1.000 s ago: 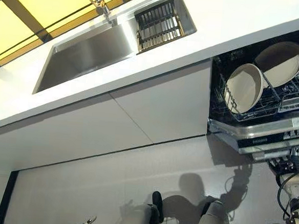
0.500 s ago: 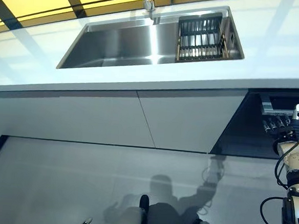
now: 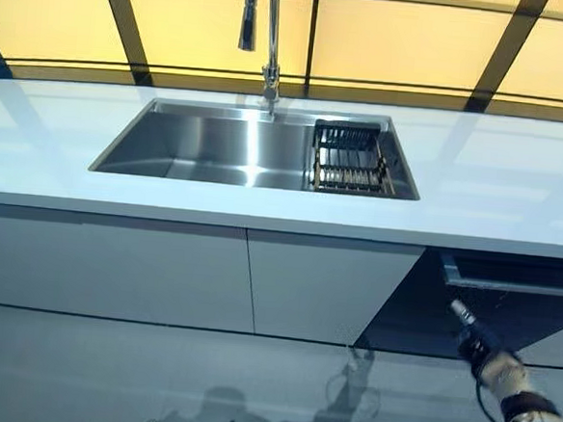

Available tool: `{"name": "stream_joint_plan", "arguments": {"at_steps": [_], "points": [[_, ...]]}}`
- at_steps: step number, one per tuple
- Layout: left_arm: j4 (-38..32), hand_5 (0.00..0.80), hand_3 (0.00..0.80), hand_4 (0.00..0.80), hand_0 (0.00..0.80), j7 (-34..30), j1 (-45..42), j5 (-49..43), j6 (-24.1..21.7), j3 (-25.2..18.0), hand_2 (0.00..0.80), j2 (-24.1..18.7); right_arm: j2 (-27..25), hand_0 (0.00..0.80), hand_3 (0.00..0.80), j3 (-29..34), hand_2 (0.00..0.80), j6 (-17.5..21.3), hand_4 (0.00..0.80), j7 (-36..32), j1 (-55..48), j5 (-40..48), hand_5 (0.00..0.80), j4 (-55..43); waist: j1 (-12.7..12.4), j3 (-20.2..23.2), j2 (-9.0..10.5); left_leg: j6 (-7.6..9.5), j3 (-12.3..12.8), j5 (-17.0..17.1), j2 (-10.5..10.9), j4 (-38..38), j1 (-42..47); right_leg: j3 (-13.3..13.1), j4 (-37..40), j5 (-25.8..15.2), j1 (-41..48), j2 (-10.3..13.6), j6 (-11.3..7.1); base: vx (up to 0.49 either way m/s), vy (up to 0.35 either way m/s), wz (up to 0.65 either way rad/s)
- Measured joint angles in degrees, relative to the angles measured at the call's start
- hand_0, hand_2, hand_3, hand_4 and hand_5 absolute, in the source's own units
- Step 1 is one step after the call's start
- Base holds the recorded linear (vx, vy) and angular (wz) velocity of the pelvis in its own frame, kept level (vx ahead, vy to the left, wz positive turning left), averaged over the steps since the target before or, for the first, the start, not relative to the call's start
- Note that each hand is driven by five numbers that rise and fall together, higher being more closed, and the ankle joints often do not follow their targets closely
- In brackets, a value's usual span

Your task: Take plates into dishwasher

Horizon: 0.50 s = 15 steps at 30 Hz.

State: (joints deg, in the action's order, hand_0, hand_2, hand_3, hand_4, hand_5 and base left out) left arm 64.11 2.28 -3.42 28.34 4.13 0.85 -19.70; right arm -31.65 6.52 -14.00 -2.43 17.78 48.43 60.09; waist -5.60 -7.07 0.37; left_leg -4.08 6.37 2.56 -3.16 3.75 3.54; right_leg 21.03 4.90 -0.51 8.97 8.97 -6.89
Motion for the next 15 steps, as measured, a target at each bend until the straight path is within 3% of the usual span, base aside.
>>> {"name": "stream_joint_plan", "arguments": {"at_steps": [6, 8, 10, 15], "points": [[0.0, 0.000, 0.000, 0.000, 0.000, -0.2, 0.7, -7.2, 0.0, 0.5, 0.000, 0.0, 6.1, 0.000, 0.000, -2.9, 0.000, 1.6, 0.000, -3.6, -9.0, -11.4, 0.000, 1.9, 0.8, 0.5, -0.13, 0.03, 0.9, 0.0, 0.0, 1.0, 1.0, -0.4, 0.0, 0.0, 0.2, 0.0, -0.01, 0.001, 0.069, -0.05], [0.1, 0.000, 0.000, 0.000, 0.000, -0.7, 0.6, -13.2, 0.0, 3.3, 0.000, -0.2, 9.1, 0.000, 0.000, -3.7, 0.000, 2.5, 0.000, -4.3, -10.9, -14.1, 0.000, 3.4, 1.9, 0.7, -0.07, 0.05, 1.0, 0.1, 0.0, 1.0, 1.5, -0.4, 0.0, 0.1, 0.8, 0.0, 0.00, 0.001, 0.059, -0.01], [0.0, 0.000, 0.000, 0.000, 0.000, -1.2, 1.1, -17.0, 0.4, 6.9, 0.000, -0.2, 11.3, 0.000, 0.000, -5.7, 0.000, 2.4, 0.000, -4.7, -13.2, -14.6, 0.000, 4.1, 2.2, 1.4, -0.05, 0.05, 1.2, 0.1, 0.0, 1.1, 1.8, -0.7, 0.0, 0.1, 0.9, 0.0, 0.07, 0.020, 0.052, -0.05], [0.6, 0.000, 0.000, 0.000, 0.000, -3.7, 1.9, -18.6, 5.5, 7.7, 0.000, 1.6, 16.1, 0.000, 0.000, -6.5, 0.000, 1.5, 0.000, -5.3, -17.8, -13.9, 0.000, 8.0, 3.4, 2.8, 0.23, 0.08, 1.3, 0.0, -0.2, 1.2, 1.9, -0.8, 0.2, 0.3, 1.3, -0.1, 0.29, 0.007, 0.009, 0.00]]}}
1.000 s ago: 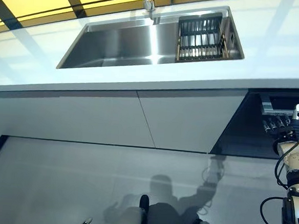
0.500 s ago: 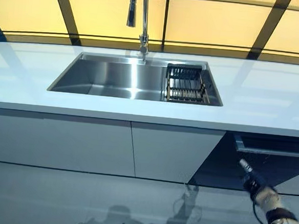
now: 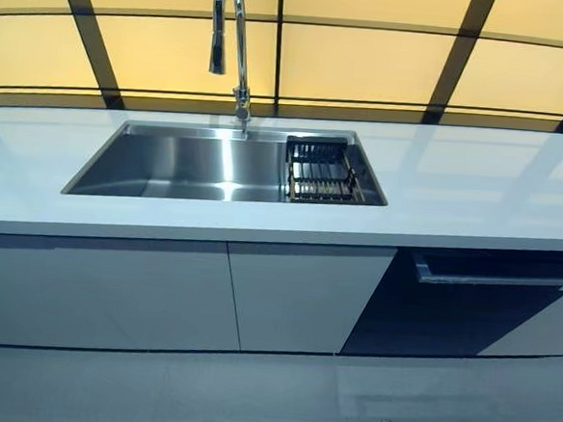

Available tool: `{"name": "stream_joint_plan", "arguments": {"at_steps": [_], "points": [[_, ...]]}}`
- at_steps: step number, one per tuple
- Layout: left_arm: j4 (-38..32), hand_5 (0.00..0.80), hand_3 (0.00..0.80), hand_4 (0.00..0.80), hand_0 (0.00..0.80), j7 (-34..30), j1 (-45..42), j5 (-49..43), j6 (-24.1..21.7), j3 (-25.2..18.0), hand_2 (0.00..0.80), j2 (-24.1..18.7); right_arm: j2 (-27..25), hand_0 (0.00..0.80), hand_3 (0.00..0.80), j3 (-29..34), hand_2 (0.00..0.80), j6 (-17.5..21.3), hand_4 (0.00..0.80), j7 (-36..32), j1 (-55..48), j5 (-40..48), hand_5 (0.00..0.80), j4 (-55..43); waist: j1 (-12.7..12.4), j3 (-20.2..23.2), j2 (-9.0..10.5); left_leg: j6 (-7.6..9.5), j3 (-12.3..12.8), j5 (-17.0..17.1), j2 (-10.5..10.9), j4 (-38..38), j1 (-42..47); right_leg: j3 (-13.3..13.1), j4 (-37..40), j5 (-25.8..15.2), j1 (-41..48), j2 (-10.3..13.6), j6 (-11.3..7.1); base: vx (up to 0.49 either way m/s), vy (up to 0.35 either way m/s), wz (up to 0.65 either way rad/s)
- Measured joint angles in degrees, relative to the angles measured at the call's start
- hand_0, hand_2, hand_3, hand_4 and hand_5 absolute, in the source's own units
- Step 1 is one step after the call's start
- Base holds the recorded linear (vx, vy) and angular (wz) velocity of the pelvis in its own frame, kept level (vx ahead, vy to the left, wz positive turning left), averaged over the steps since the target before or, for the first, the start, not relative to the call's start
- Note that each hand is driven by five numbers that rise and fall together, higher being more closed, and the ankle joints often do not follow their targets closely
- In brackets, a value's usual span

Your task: Take plates into dishwasher

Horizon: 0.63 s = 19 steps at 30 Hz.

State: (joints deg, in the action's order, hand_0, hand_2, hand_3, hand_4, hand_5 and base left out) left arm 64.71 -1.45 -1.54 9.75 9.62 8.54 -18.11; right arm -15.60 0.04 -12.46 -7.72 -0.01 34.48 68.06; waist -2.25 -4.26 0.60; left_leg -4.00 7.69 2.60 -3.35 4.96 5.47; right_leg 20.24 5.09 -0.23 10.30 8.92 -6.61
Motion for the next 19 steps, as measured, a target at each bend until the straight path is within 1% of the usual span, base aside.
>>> {"name": "stream_joint_plan", "arguments": {"at_steps": [3, 7, 9, 19], "points": [[1.6, 0.000, 0.000, 0.000, 0.000, 0.4, 0.1, 0.0, 1.6, 0.1, 0.000, 1.7, 1.6, 0.000, 0.000, -0.4, 0.000, -0.8, 0.000, 0.0, -1.0, 0.0, 0.000, 2.3, 0.0, 0.0, 0.00, 0.26, 0.0, -0.2, -0.1, 0.1, 0.3, 0.0, 0.0, 0.0, 0.3, 0.0, 0.08, 0.000, 0.000, 0.00], [2.1, 0.000, 0.000, 0.000, 0.000, 1.2, -0.7, -0.6, 2.4, 0.5, 0.000, 3.1, 1.9, 0.000, 0.000, -1.0, 0.000, -1.5, 0.000, -0.1, -1.5, -0.1, 0.000, 2.8, -0.1, 0.0, 0.05, 0.26, 0.0, -0.2, -0.3, -0.1, 0.8, 0.0, 0.0, 0.1, 0.3, -0.2, 0.07, 0.000, 0.000, 0.00], [2.1, 0.000, 0.000, 0.000, 0.000, 1.8, -0.7, -1.7, 2.3, 1.4, 0.000, 3.1, 1.9, 0.000, 0.000, -1.9, 0.000, -1.6, 0.000, -0.5, -1.4, -1.0, 0.000, 2.8, -0.2, 0.1, 0.18, 0.12, 0.0, -0.1, -0.4, -0.1, 0.8, 0.0, 0.0, 0.0, 0.4, -0.3, 0.03, 0.000, 0.000, 0.00], [2.0, 0.000, 0.000, 0.000, 0.000, 1.8, -0.9, -1.6, 2.1, 1.5, 0.000, 3.1, 1.9, 0.000, 0.000, -3.0, 0.000, -2.5, 0.000, -0.7, -1.6, -1.3, 0.000, 2.9, -0.1, 0.4, 0.33, -0.05, 0.0, 0.0, -0.6, 0.0, 0.8, 0.0, 0.0, 0.1, 0.3, -0.6, 0.12, 0.010, 0.005, 0.00]]}}
